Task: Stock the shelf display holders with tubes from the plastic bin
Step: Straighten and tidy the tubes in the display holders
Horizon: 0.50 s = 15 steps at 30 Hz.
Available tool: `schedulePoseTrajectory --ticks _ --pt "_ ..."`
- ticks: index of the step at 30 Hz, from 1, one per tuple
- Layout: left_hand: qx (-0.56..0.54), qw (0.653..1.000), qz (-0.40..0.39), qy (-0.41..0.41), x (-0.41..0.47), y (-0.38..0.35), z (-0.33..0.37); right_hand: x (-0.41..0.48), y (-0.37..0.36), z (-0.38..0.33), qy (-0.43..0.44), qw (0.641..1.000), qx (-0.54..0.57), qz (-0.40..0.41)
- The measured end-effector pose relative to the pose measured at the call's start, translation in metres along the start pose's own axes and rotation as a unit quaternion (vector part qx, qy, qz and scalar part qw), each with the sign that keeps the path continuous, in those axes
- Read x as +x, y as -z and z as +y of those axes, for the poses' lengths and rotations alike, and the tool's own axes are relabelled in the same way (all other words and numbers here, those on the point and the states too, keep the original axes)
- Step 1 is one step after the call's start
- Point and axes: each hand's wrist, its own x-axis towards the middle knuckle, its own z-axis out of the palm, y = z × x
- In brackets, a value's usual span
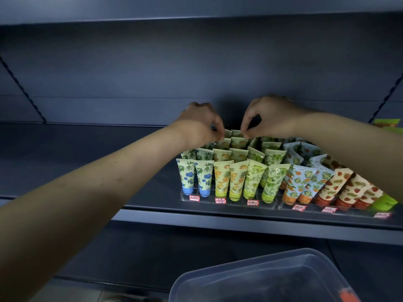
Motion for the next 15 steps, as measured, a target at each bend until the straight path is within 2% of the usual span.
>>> schedulePoseTrajectory --ticks 8,15 --pt "0.024 1.000 -0.009 0.007 0.008 -0.009 -0.004 0.012 -0.016 -0.003 0.014 0.998 -0.054 0.018" --pt "0.028 0.999 -0.018 0.008 0.012 -0.014 -0.004 0.013 -0.022 -0.003 0.021 0.999 -0.044 0.013"
